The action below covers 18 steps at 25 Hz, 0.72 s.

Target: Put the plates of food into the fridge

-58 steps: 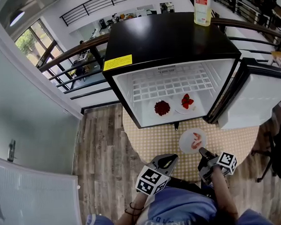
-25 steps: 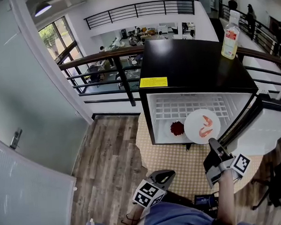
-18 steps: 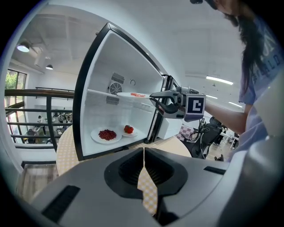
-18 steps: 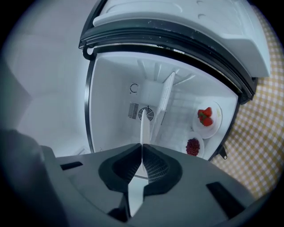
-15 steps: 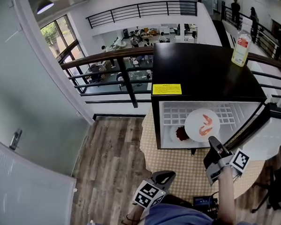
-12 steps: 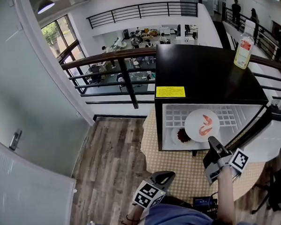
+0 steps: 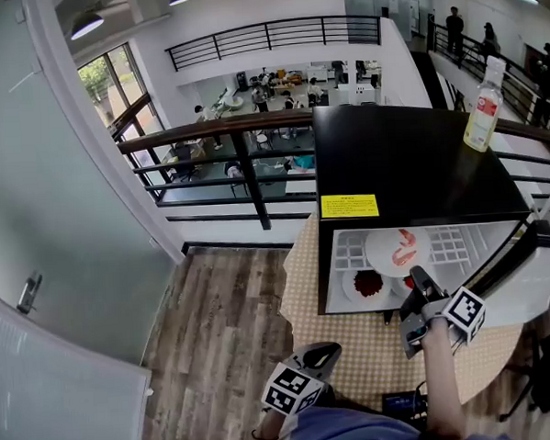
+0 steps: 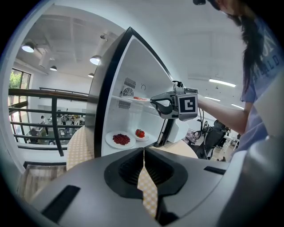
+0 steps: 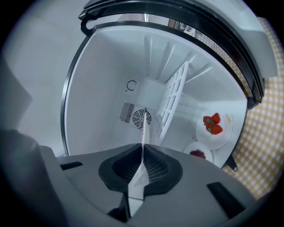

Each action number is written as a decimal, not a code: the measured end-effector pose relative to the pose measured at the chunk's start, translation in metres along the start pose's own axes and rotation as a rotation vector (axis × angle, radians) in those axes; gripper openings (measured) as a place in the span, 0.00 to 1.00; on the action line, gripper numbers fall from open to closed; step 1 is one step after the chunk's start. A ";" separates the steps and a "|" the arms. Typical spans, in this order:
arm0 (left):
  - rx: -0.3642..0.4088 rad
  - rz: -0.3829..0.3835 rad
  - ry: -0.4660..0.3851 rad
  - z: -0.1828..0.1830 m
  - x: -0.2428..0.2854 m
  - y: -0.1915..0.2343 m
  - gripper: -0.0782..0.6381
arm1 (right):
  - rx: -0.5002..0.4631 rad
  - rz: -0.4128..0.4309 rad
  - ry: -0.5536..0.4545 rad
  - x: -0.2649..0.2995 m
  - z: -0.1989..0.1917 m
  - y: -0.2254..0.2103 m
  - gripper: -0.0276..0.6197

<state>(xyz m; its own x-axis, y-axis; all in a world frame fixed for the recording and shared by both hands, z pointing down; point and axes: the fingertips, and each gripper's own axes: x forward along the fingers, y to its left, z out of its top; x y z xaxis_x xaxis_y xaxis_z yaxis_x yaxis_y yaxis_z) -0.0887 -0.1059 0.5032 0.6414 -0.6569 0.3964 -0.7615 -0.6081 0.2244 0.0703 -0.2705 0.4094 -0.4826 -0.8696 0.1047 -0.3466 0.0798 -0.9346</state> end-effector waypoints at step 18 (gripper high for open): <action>-0.001 0.007 -0.002 0.004 -0.002 0.019 0.14 | -0.459 -0.140 -0.031 0.028 0.004 0.011 0.17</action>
<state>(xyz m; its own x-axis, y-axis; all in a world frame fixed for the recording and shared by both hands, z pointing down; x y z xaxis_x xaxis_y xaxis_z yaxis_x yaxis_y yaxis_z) -0.1041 -0.1184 0.5035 0.6363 -0.6620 0.3960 -0.7660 -0.6031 0.2226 0.0567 -0.2960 0.4011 -0.3841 -0.9010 0.2015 -0.7294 0.1623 -0.6646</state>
